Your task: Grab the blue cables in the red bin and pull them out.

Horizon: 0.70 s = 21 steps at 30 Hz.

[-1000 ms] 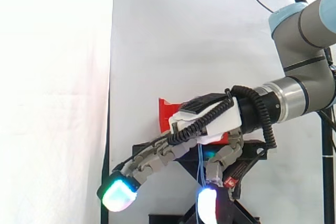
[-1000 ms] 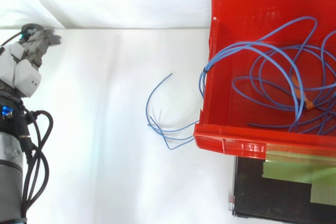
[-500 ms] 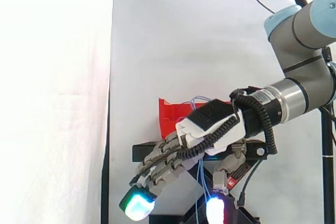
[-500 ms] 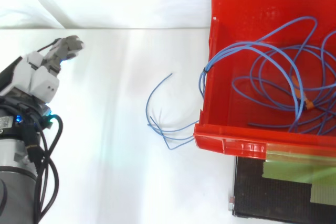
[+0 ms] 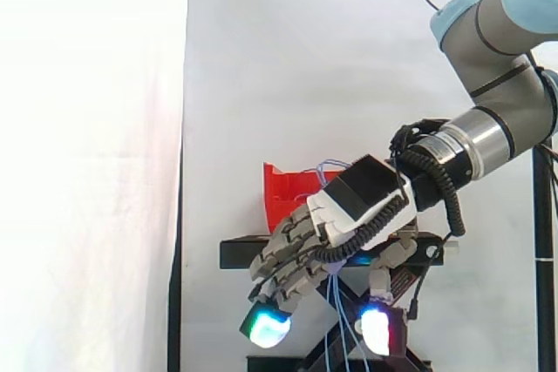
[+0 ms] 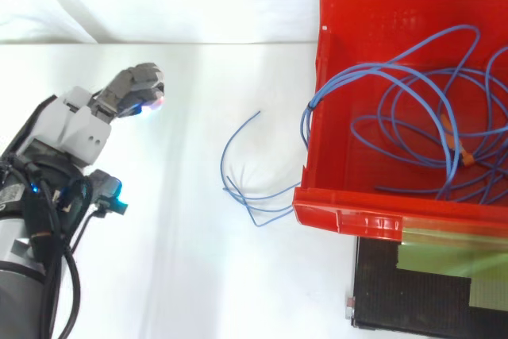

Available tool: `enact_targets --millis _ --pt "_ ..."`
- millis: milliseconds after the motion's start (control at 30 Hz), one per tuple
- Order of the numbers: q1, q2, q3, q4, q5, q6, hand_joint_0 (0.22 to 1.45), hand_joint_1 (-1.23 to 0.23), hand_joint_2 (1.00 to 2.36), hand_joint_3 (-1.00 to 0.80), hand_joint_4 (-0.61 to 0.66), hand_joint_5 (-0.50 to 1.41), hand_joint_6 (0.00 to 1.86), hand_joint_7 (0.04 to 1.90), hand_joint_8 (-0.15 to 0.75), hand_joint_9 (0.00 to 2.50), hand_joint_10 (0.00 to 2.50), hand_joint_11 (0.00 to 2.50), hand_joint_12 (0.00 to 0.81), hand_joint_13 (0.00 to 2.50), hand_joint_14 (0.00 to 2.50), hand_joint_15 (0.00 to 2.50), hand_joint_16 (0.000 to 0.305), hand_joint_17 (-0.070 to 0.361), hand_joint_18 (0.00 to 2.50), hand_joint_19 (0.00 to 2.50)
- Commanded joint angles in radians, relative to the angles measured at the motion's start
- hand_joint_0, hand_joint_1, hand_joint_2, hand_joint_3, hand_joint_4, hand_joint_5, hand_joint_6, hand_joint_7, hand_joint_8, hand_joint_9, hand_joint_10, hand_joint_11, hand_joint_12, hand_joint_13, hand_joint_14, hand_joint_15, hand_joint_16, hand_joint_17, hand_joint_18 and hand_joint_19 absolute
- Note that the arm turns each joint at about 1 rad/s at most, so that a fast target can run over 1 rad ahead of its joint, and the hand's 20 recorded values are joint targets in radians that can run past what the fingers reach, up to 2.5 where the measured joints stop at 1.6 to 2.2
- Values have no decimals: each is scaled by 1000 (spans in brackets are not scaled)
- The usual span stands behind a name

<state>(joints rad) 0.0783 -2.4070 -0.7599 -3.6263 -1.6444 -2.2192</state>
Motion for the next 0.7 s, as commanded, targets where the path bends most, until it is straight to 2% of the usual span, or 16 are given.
enact_targets --millis 0,300,400,467,667 --pt "-3 0 5 -17 17 -73 758 -680 1000 -1000 276 503 10 363 268 509 11 359 326 270 15 392 44 100 244 626" --pt "-8 0 8 14 20 -181 762 -740 1000 -1000 253 514 9 436 267 522 12 410 327 284 14 406 44 100 266 633" --pt "-9 0 10 29 23 -195 760 -752 1000 -1000 261 526 10 465 267 528 12 437 329 292 14 408 44 99 280 630" --pt "-15 0 8 61 41 -207 761 -758 1000 -1000 269 549 10 483 269 546 13 446 326 300 16 422 44 99 285 637" --pt "-26 0 7 67 43 -237 764 -768 1000 -1000 291 617 9 525 274 595 14 480 326 318 15 424 43 97 300 646"
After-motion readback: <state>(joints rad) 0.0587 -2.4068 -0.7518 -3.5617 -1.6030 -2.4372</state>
